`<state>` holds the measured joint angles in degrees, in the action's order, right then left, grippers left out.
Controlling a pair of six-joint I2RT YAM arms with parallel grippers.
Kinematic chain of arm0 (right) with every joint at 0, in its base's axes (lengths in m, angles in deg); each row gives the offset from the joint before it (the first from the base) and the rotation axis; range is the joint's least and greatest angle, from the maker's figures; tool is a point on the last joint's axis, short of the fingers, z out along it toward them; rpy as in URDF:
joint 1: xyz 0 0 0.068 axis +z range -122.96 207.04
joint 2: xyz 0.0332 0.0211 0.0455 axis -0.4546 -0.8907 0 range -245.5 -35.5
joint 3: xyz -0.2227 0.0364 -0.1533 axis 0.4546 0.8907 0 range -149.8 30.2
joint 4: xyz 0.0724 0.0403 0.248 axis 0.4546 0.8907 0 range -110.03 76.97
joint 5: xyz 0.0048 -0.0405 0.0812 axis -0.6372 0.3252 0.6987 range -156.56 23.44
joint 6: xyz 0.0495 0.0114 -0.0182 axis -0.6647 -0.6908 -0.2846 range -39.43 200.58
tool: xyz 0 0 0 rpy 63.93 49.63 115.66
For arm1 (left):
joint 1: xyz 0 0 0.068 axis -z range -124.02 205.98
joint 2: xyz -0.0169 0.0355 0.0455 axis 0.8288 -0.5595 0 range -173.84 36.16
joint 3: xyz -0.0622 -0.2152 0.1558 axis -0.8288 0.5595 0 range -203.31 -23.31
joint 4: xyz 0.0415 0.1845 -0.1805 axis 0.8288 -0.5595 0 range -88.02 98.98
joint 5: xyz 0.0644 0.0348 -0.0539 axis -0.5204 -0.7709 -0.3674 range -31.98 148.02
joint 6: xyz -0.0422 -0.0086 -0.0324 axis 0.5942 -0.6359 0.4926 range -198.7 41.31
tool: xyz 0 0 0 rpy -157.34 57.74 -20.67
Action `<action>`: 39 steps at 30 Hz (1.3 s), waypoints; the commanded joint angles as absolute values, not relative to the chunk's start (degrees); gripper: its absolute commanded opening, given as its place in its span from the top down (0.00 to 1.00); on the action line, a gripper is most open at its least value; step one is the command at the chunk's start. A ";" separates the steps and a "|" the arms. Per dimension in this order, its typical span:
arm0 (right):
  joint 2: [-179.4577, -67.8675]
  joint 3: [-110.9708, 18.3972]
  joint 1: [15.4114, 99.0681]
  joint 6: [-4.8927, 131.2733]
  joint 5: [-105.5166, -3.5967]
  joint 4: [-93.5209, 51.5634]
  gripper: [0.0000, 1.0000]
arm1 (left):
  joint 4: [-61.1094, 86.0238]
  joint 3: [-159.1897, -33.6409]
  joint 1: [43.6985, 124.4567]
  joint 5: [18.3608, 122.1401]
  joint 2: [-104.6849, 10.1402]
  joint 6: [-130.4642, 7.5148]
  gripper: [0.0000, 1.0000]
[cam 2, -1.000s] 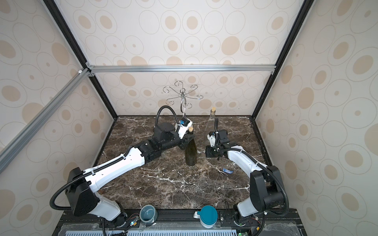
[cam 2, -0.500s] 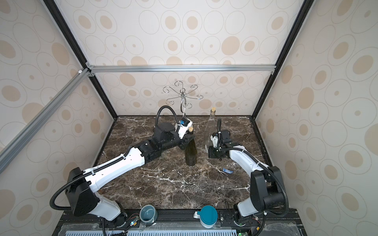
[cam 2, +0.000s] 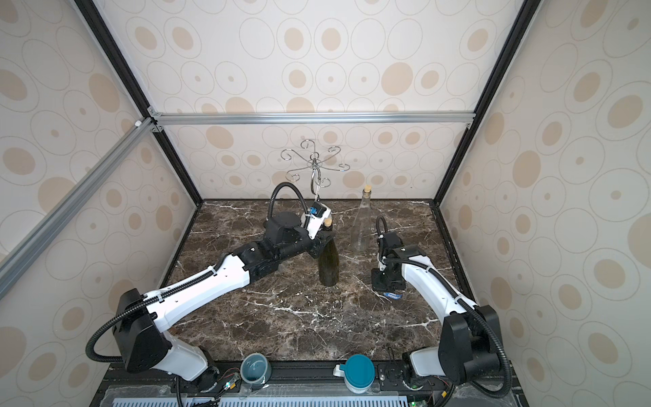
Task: Remove the label from the bottle
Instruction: Place the label at the center of the board.
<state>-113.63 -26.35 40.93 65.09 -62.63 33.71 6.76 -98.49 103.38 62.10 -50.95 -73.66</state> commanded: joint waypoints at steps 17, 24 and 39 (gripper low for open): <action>-124.43 -27.71 49.66 59.62 -65.22 35.48 0.99 | 7.66 -97.69 103.27 54.42 -48.50 -75.35 0.96; -127.70 -28.24 51.25 59.27 -63.48 32.40 0.97 | 7.83 -96.70 102.69 53.63 -47.52 -75.18 0.96; -132.50 -27.97 51.91 59.31 -60.42 27.51 0.94 | 8.14 -95.91 102.39 53.98 -46.81 -74.65 0.96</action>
<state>-131.35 -27.36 51.53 59.82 -61.10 27.81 7.63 -95.86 102.92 55.30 -48.62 -73.50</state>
